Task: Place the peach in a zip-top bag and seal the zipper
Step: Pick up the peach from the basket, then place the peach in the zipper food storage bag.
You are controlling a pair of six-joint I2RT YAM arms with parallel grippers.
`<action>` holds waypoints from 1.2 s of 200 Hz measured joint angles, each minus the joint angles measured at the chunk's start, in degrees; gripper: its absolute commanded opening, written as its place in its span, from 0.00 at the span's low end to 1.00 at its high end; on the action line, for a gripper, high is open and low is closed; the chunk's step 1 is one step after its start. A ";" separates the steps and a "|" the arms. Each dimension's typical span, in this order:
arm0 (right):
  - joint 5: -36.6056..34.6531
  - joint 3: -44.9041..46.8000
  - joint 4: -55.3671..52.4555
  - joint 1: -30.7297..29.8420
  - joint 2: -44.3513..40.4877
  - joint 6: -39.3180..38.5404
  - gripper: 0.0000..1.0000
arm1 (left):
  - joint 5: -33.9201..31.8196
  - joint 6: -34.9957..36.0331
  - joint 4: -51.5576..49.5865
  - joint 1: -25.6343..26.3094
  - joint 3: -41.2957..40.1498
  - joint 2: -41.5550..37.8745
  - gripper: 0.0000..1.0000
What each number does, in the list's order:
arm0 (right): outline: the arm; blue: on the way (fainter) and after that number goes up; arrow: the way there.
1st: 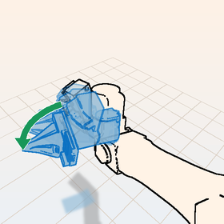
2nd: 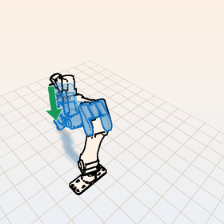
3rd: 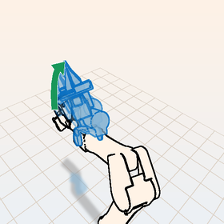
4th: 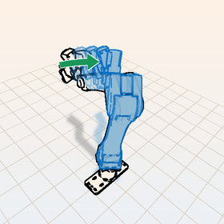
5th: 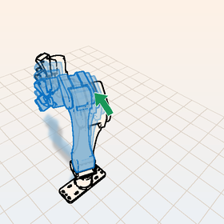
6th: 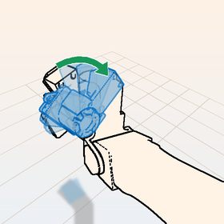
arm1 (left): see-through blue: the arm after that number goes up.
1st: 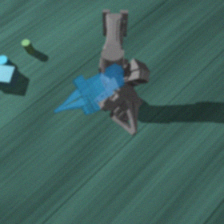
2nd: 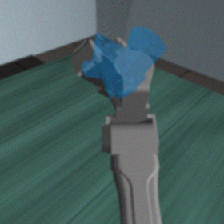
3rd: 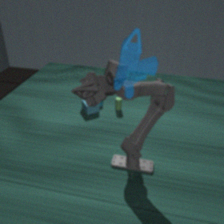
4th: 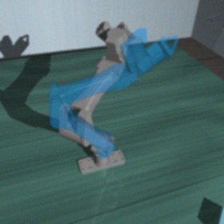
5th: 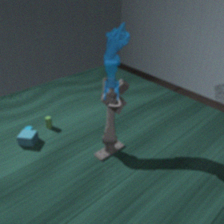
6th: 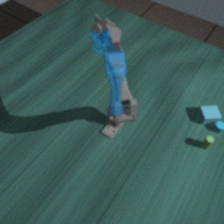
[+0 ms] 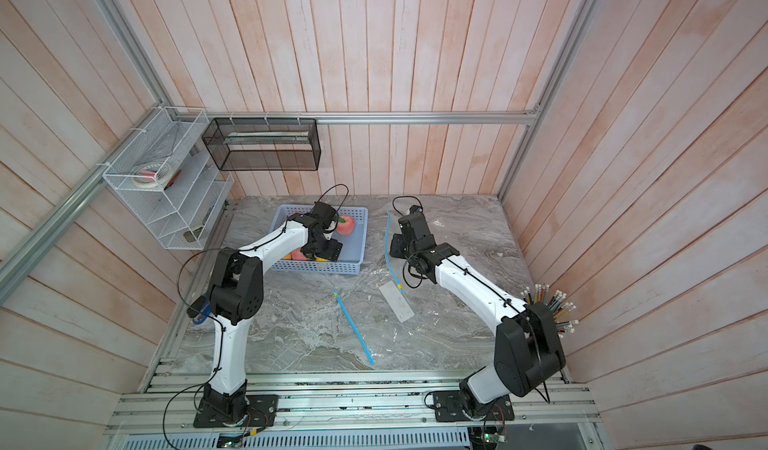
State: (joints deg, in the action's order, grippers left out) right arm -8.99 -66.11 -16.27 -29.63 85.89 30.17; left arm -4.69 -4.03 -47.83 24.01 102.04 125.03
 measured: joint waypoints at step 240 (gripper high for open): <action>13.35 2.32 3.21 0.52 -5.73 4.15 0.00 | 21.31 -26.14 41.29 0.17 -37.88 -50.38 0.57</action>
State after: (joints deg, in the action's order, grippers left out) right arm 4.36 -63.79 -13.06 -29.10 80.16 34.33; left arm 16.62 -30.17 -6.55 24.18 64.16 74.65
